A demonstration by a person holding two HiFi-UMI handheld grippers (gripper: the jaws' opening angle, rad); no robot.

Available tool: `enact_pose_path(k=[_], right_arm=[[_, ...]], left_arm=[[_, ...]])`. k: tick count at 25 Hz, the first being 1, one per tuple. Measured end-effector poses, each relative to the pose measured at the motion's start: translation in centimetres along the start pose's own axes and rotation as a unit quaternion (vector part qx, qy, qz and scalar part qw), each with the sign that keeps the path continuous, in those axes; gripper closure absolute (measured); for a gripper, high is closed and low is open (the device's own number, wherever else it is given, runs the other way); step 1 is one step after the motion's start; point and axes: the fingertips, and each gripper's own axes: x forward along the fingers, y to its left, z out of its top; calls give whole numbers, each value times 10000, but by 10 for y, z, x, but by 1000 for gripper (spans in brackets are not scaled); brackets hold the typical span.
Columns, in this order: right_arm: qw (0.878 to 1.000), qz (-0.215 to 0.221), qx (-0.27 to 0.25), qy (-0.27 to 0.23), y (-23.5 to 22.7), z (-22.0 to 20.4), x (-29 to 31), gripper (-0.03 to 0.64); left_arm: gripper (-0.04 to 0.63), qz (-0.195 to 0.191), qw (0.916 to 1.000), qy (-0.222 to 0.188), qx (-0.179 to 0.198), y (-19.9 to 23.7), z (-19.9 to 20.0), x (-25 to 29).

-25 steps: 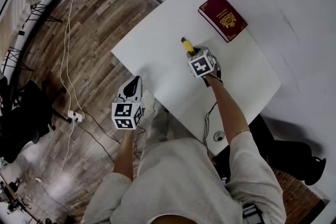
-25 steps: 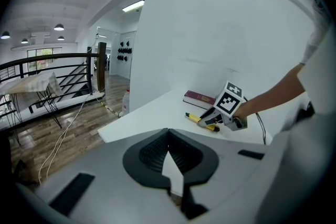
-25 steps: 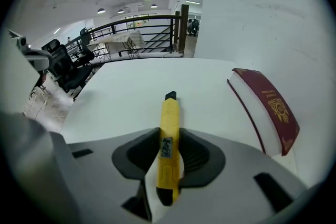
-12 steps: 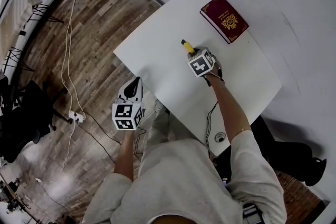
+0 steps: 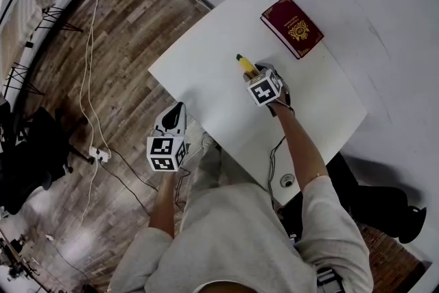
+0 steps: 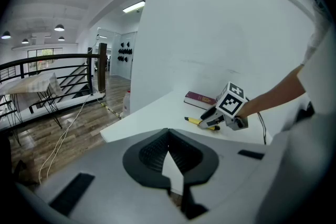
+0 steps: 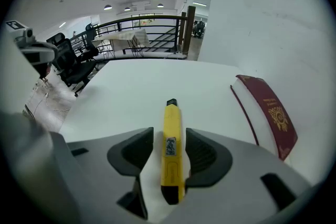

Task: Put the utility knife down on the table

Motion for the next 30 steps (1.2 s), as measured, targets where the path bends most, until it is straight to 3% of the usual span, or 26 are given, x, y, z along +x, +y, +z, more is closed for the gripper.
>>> enact_pose_path(k=[14,20,30], right_arm=[[9966,-371,219,-696,15,-3,-51,596],[9936,-435,381,-966,22,-11,-74,618],[9647,-800,988,-2307,25,10,-156,618]], left_arm=[[589,-94,9999,-71,97,-8,7,-4],[589,-138,9997,-141,167,-17,12,-8],[589,-117,9987,-381,305,-29,29,-28]])
